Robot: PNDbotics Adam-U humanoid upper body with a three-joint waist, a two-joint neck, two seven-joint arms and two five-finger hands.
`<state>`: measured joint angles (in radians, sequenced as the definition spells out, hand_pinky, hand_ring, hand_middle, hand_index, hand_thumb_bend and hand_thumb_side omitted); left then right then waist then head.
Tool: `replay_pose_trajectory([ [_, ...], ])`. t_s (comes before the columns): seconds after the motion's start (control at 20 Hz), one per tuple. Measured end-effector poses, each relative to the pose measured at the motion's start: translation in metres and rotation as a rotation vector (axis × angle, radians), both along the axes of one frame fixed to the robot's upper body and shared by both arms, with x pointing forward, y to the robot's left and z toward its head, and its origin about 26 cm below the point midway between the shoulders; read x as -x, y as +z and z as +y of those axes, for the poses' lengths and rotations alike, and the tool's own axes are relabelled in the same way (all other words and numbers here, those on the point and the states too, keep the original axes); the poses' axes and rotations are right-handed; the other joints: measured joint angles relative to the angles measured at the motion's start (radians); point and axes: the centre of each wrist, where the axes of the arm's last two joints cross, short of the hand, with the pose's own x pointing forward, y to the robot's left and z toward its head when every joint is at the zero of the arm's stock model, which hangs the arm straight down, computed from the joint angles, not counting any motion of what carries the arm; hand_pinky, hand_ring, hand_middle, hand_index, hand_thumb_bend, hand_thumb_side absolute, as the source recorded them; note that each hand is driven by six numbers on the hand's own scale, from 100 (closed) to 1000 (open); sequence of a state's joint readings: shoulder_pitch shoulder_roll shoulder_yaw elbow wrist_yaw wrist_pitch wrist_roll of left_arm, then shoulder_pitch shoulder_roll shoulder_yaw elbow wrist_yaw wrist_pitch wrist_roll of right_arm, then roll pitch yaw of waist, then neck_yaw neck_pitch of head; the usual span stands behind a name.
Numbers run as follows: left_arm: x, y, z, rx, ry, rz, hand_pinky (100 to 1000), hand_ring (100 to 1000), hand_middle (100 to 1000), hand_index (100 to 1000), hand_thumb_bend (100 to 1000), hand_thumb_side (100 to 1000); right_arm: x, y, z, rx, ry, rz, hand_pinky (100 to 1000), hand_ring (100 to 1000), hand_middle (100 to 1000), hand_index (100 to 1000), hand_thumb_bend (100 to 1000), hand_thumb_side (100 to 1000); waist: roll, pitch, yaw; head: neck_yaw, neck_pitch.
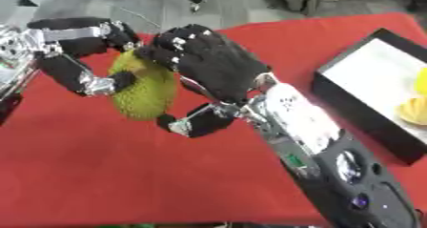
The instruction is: Pick up the objects with one hand, pass them to the other hand, and then place them into the box on the other side of the table.
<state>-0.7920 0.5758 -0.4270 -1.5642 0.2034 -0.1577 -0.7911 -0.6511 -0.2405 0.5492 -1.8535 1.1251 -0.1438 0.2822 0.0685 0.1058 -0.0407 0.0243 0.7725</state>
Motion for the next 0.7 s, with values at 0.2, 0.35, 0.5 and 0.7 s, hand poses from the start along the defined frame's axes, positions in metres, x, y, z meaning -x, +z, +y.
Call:
replay_pose_trajectory([
  [0.2,0.0001,-0.0004,-0.0020,0.001,-0.009,0.011,683,505,461,522,100,337,-0.0011,-0.0027,0.0022,-0.030,0.004,-0.014,703,687,476,691,350,364,0.002,0.000,0.002,-0.001,0.000],
  [0.35,0.0000,0.0004,-0.0023,-0.003,-0.016,0.011,690,522,484,548,100,397,-0.0007,-0.0030,0.0030,-0.088,0.015,-0.040,658,623,344,471,123,403,0.002,0.000,0.003,-0.001,0.000],
  [0.5,-0.0004,0.0008,-0.0015,-0.005,-0.021,0.010,695,537,506,572,100,445,-0.0002,-0.0043,0.0040,-0.157,0.036,-0.051,630,596,298,332,100,332,0.001,0.000,0.003,-0.003,0.000],
  [0.7,-0.0035,0.0003,0.0041,-0.002,-0.008,0.006,701,555,531,605,100,523,-0.0006,-0.0065,0.0050,-0.227,0.058,-0.045,616,584,274,257,121,251,-0.001,0.000,0.003,-0.005,0.000],
])
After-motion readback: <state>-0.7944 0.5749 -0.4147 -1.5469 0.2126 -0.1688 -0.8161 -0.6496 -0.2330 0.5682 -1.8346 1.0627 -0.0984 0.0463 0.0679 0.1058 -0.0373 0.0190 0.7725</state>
